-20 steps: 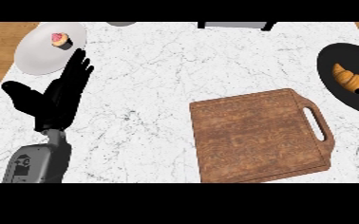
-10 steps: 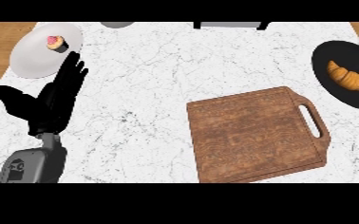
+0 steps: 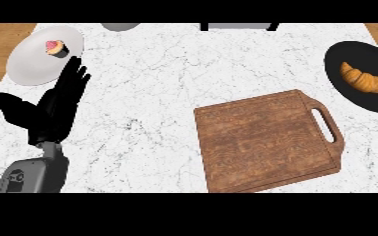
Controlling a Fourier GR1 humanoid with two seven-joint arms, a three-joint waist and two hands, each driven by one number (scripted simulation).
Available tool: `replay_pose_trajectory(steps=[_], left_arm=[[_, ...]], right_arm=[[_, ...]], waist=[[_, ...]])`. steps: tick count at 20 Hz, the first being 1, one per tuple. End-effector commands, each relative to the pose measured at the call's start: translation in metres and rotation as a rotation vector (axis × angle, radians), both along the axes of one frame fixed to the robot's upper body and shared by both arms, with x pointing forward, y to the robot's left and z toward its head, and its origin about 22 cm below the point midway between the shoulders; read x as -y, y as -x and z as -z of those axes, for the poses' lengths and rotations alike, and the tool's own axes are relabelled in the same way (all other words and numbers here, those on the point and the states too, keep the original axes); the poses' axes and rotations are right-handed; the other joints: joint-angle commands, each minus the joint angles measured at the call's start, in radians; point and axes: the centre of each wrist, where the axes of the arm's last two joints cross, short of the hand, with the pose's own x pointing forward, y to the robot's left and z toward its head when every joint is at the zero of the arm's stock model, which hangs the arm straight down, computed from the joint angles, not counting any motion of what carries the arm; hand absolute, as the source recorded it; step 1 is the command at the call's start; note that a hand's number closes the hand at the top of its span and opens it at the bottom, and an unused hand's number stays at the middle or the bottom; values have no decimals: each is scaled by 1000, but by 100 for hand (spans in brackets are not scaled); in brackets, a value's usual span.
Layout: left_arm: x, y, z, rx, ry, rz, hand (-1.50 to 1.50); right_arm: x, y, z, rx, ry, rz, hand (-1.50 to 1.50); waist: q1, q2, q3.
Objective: Pick the croissant from the cutting board and place it in the pan
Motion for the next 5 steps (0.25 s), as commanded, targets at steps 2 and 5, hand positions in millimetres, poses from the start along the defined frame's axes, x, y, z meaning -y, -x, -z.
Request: replay_pose_trajectory(steps=[2, 5], left_arm=[[3, -3, 7, -8, 5, 3, 0], [11, 1, 1, 8, 10, 1, 0]], right_arm=[[3, 18, 15, 77, -37, -121, -150], [5, 19, 10, 57, -22, -96, -150]], waist=[[-3, 0, -1], [11, -1, 0]])
